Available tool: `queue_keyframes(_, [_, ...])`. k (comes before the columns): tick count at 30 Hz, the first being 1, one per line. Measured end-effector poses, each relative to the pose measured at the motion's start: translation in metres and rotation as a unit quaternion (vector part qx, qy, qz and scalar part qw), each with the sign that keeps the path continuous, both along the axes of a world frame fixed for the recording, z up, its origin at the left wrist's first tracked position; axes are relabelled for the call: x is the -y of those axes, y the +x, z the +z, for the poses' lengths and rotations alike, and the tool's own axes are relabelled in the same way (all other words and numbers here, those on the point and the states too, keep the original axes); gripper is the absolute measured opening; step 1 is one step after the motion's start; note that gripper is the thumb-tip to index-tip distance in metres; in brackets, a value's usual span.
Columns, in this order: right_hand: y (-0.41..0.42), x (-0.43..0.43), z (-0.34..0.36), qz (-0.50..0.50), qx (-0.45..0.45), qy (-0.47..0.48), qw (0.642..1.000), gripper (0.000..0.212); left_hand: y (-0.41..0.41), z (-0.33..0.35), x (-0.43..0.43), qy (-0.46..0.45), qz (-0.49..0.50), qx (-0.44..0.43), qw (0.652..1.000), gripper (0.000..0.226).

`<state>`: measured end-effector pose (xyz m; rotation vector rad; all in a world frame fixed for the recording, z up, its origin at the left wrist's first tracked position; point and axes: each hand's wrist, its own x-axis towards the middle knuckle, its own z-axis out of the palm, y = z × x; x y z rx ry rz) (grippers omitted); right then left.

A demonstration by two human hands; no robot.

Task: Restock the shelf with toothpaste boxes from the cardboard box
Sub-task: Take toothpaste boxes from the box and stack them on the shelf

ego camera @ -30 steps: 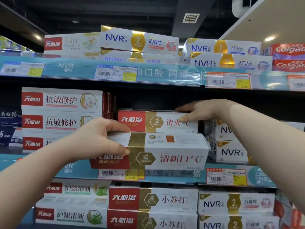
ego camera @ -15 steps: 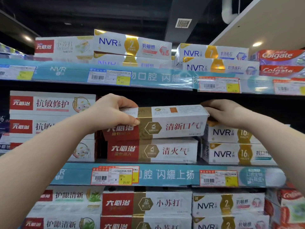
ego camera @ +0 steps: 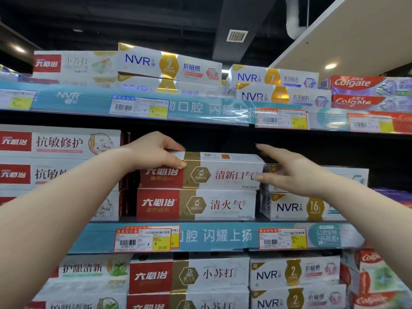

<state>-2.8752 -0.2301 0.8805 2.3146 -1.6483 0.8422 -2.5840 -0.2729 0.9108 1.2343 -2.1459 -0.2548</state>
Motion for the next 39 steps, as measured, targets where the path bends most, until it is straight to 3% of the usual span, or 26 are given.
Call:
queue_keyframes(4, [0.014, 0.004, -0.001, -0.022, -0.057, 0.005, 0.998, 0.071, 0.001, -0.003, 0.003, -0.083, 0.068, 0.1, 0.989, 0.029])
queue_keyframes(7, [0.022, 0.005, -0.004, -0.044, -0.061, 0.002, 0.997, 0.07, 0.002, -0.012, 0.001, -0.118, 0.089, 0.12, 0.982, 0.037])
queue_keyframes(11, [0.026, 0.007, -0.021, -0.086, -0.113, -0.066, 0.988, 0.089, 0.01, -0.039, -0.003, -0.239, 0.153, 0.201, 0.938, 0.097])
queue_keyframes(13, [0.028, 0.007, -0.034, -0.088, -0.118, -0.129, 0.981, 0.095, 0.017, -0.058, -0.002, -0.284, 0.154, 0.202, 0.925, 0.105])
queue_keyframes(17, [0.033, 0.007, -0.063, -0.046, -0.149, -0.222, 0.963, 0.083, 0.03, -0.092, 0.003, -0.334, 0.16, 0.198, 0.907, 0.104])
queue_keyframes(20, [0.037, 0.013, -0.079, -0.059, -0.196, -0.216, 0.955, 0.077, 0.031, -0.102, 0.004, -0.367, 0.169, 0.199, 0.893, 0.098])
queue_keyframes(26, [0.039, 0.015, -0.084, -0.047, -0.158, -0.224, 0.961, 0.054, 0.035, -0.103, 0.004, -0.379, 0.164, 0.203, 0.888, 0.091])
queue_keyframes(39, [0.057, 0.029, -0.059, -0.065, -0.142, -0.108, 0.982, 0.063, 0.017, -0.088, 0.012, -0.327, 0.201, 0.237, 0.892, 0.089])
